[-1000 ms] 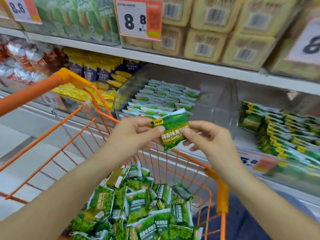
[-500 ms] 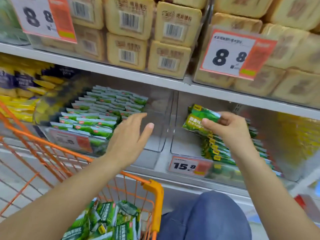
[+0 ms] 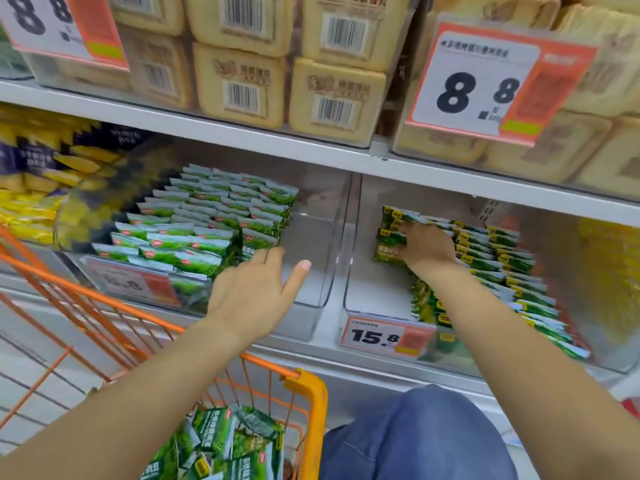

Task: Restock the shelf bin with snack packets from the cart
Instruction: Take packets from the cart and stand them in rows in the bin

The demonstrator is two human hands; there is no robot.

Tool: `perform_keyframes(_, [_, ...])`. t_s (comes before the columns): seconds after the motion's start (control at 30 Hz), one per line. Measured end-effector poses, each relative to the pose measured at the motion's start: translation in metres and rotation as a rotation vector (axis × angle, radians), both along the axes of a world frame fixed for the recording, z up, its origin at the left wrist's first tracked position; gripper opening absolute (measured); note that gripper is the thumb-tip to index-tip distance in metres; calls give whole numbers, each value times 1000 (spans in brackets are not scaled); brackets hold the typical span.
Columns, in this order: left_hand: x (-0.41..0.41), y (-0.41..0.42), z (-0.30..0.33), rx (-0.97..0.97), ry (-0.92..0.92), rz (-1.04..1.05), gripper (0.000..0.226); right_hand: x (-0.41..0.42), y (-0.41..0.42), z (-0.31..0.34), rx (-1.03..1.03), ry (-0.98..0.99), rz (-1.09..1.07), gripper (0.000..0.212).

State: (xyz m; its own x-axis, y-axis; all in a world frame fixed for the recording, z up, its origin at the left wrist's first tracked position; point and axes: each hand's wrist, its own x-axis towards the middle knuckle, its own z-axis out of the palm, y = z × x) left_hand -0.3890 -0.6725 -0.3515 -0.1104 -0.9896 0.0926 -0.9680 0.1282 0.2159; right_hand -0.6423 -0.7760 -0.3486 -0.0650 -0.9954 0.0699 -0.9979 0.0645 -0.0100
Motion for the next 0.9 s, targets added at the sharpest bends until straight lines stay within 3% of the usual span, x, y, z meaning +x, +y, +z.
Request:
perform_keyframes(0.2, [0,-1,-3,-39,42,3,59,0,-3,-14,26,260,70,53])
perform_keyframes(0.4, [0,-1,-4,-53,49,15,56,0,-7,-19,20,293,53,62])
perform_keyframes(0.73, [-2,-1,-4,-52,39,28,55,-1,-11,-24,-73,367,55,57])
perform_keyframes(0.9, [-1,-2,-4,-52,41,23,56,7,-5,-22,-32,514,118,78])
